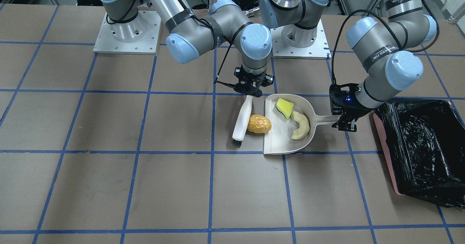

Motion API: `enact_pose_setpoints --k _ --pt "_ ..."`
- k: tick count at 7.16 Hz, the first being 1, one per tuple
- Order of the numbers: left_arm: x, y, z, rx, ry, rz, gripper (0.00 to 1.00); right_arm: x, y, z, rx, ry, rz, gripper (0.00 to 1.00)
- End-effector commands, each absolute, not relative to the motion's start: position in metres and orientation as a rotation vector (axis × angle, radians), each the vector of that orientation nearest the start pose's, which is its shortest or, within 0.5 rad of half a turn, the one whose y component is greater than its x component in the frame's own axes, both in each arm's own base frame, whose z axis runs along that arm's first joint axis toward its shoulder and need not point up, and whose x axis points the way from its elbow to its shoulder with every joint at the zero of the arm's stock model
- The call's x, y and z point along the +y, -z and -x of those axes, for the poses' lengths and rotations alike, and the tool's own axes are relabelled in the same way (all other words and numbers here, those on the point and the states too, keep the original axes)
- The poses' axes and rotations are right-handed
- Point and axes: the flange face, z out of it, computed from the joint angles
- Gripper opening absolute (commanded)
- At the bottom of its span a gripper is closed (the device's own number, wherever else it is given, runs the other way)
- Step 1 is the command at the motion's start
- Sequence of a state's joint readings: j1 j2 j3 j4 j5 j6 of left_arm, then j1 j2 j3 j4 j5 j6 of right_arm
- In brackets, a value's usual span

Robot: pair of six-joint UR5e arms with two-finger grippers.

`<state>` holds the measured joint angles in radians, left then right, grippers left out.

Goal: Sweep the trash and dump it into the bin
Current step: 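Sweep the yellow potato into the dustpan with the brush in the right gripper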

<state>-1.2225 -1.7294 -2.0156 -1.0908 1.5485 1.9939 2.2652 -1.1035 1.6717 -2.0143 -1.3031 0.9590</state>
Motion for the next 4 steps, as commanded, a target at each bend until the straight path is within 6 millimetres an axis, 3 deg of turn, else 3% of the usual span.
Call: enact_pose_setpoints --k 1,2,4 --pt "-0.495 -0.249 -0.035 -2.063 0.04 2.207 0.0 -0.372 -0.227 -0.587 2.981 -0.384 -0.259 0.0" --pt "-0.495 -0.25 -0.035 -2.064 0.039 2.208 0.0 -0.38 -0.233 -0.601 2.969 -0.361 -0.243 0.0" --pt "-0.496 -0.251 -0.035 -2.064 0.037 2.212 0.0 -0.373 -0.23 -0.586 3.073 -0.429 -0.244 0.0"
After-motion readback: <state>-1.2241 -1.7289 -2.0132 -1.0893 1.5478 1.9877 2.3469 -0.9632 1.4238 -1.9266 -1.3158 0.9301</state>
